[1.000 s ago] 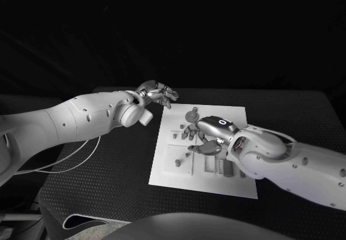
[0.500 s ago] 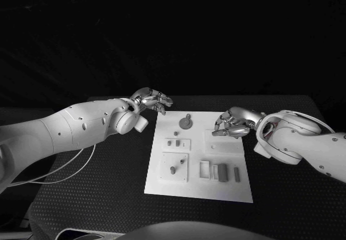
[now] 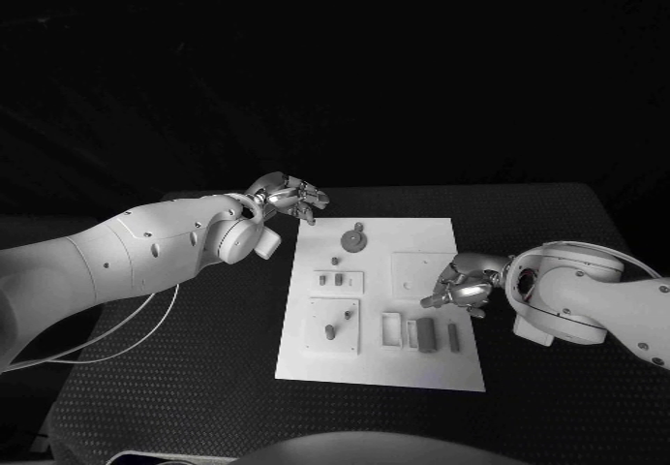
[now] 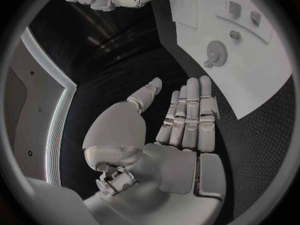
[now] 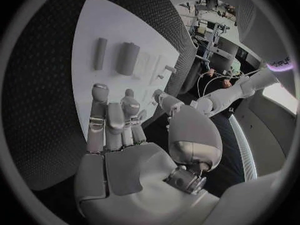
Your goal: Assemble the parts on the task board
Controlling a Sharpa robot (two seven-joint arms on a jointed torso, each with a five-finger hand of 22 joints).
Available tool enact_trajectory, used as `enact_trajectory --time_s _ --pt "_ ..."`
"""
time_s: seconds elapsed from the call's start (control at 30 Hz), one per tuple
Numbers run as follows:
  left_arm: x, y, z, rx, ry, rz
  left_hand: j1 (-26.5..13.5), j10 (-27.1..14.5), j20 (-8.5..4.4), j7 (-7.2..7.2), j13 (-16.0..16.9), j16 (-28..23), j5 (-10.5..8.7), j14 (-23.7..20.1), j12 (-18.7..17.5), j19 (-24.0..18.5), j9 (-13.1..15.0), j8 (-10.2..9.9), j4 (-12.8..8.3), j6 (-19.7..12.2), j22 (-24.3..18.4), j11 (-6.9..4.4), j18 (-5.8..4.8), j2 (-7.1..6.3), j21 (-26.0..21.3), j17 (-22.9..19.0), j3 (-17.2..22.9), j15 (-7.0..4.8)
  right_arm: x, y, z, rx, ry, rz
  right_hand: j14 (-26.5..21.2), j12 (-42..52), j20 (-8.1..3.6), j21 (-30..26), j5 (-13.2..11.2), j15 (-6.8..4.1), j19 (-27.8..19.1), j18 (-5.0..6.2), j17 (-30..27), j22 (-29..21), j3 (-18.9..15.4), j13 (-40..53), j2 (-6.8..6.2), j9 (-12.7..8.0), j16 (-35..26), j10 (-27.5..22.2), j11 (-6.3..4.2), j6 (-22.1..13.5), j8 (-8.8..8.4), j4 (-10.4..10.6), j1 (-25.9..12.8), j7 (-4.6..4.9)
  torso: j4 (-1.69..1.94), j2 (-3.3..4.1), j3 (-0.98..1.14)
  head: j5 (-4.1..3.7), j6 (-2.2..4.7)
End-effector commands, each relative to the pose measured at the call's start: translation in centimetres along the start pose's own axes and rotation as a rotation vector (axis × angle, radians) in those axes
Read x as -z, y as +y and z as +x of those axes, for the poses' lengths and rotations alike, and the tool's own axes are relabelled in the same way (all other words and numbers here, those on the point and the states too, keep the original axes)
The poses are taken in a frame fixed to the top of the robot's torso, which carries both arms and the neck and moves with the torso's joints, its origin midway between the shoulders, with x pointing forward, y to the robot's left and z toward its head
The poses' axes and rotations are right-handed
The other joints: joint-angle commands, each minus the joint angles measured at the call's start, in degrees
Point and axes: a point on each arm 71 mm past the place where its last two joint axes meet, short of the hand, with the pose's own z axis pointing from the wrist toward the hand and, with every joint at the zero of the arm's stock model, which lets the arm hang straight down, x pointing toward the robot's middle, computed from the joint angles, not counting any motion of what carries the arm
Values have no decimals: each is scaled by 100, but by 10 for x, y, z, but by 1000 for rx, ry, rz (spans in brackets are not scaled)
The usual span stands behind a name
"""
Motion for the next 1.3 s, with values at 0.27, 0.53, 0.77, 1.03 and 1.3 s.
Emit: enact_trajectory --time_s 0.27,0.53,0.77,1.03,1.3 --pt "0 -2 2 10 15 12 -49 -29 9 1 -8 -29 -9 18 27 28 6 31 33 -23 -7 23 125 -19 -26 9 -13 0 0 -10 18 49 99 90 225 39 -50 80 -12 -168 -21 116 70 137 41 -19 -20 36 61 -138 -228 392 -60 105 -225 -73 15 10 -22 -57 -50" --pt "1 -2 2 10 17 11 -50 -30 9 0 -9 -31 -9 18 27 27 7 32 33 -22 -8 23 125 -20 -26 11 -14 0 -7 -14 28 56 108 110 243 42 -60 111 -14 -178 -27 116 93 135 52 -29 -52 47 80 -120 -238 428 -85 130 -319 -83 19 12 -24 -73 -93" --pt "1 -2 3 11 20 11 -52 -30 9 0 -10 -33 -9 18 27 27 6 33 34 -23 -7 23 125 -21 -26 14 -15 1 -15 -9 39 41 129 100 227 35 -64 123 -13 -179 -39 116 69 133 59 -38 -84 49 77 -120 -239 431 -111 138 -375 -83 23 10 -16 -54 -131" --pt "2 -2 3 11 21 10 -54 -30 9 0 -11 -35 -9 18 27 26 6 33 35 -24 -7 23 125 -22 -26 16 -16 1 -23 -11 43 45 117 113 196 29 -65 132 -12 -176 -56 116 28 134 73 -44 -100 45 68 -129 -236 423 -141 135 -408 -80 14 13 -23 -57 -167" --pt "2 -2 2 11 19 9 -57 -31 10 0 -12 -37 -9 17 26 25 6 33 38 -26 -8 24 125 -22 -26 18 -17 1 -31 -12 52 44 123 125 159 24 -64 149 -13 -169 -84 116 -6 136 95 -46 -83 40 60 -147 -228 421 -177 78 -408 -72 26 8 -17 -30 -206"
